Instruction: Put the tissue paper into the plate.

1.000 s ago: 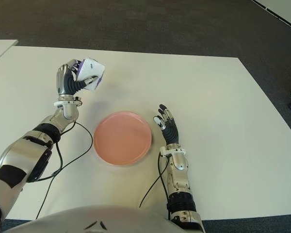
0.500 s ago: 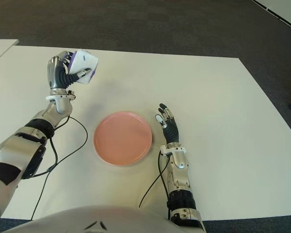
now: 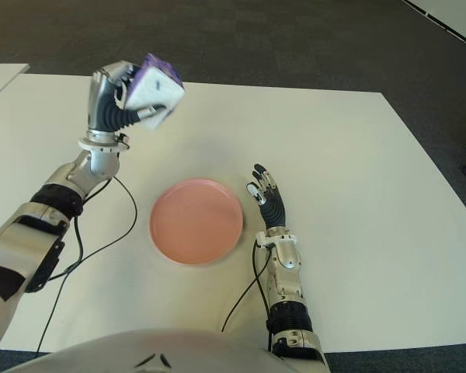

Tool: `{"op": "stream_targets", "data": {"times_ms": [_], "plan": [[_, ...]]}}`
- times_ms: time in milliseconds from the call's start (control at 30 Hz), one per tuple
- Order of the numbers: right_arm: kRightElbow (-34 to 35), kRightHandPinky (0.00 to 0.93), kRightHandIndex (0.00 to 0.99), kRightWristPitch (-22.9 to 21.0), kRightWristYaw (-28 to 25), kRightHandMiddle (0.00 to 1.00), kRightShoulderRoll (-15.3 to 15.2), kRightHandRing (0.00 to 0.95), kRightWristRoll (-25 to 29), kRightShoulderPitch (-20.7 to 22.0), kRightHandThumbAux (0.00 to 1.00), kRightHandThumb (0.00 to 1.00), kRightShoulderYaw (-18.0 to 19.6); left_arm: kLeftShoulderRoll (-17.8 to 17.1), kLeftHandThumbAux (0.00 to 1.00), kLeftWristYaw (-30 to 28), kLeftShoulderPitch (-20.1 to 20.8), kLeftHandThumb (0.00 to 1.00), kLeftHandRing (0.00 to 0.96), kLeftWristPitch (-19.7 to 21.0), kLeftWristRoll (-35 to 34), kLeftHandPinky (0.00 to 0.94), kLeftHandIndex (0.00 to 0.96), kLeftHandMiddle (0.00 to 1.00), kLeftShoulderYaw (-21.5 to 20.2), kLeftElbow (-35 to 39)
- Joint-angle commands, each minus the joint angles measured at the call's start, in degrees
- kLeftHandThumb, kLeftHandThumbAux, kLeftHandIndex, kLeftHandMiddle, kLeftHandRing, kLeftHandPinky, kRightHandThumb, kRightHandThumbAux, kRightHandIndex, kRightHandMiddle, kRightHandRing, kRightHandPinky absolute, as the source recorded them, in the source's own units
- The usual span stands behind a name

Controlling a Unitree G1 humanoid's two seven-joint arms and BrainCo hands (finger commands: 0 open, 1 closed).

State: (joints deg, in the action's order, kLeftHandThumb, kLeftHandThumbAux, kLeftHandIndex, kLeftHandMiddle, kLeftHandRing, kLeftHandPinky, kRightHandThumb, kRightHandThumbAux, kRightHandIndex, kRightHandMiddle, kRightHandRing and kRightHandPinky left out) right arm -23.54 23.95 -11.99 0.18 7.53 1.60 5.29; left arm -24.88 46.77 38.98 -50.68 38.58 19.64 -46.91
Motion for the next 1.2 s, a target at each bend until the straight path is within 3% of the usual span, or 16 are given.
{"op": "stream_targets", "data": {"times_ms": [33,267,533,833,1200], "plan": [[-3.96,0.018,0.119,-2.15,0.18,0.077,0.37,0.024,0.45,-2.92,0.523,0.528,0.18,-2.47,0.667,-6.53,-4.35,0.853,0.844,-3.04,2.57,0.834,0.404,0.543,2.56,5.68],[-2.94,0.027,0.112,-3.30,1.53,0.079,0.42,0.026,-0.83,-3.02,0.539,0.502,-0.34,-5.59,0.667,-24.58,-9.26,0.853,0.840,-9.13,-5.39,0.813,0.401,0.536,4.59,14.88],[-3.04,0.023,0.106,-3.76,2.57,0.081,0.64,0.023,-1.02,-2.84,0.505,0.500,-0.61,-7.18,0.668,-35.97,-10.99,0.853,0.835,-11.22,-6.60,0.791,0.399,0.532,4.47,20.09],[-2.73,0.007,0.118,-3.84,2.97,0.097,0.90,0.025,-1.05,-2.76,0.473,0.545,-1.08,-6.79,0.669,-38.79,-16.89,0.853,0.830,-11.00,-1.55,0.782,0.397,0.528,3.66,24.47],[-2.35,0.001,0.115,-4.00,3.46,0.090,0.90,0.020,-1.10,-2.90,0.470,0.545,-1.26,-6.92,0.669,-37.07,-15.69,0.853,0.826,-9.31,7.60,0.783,0.396,0.527,3.57,22.14]]}}
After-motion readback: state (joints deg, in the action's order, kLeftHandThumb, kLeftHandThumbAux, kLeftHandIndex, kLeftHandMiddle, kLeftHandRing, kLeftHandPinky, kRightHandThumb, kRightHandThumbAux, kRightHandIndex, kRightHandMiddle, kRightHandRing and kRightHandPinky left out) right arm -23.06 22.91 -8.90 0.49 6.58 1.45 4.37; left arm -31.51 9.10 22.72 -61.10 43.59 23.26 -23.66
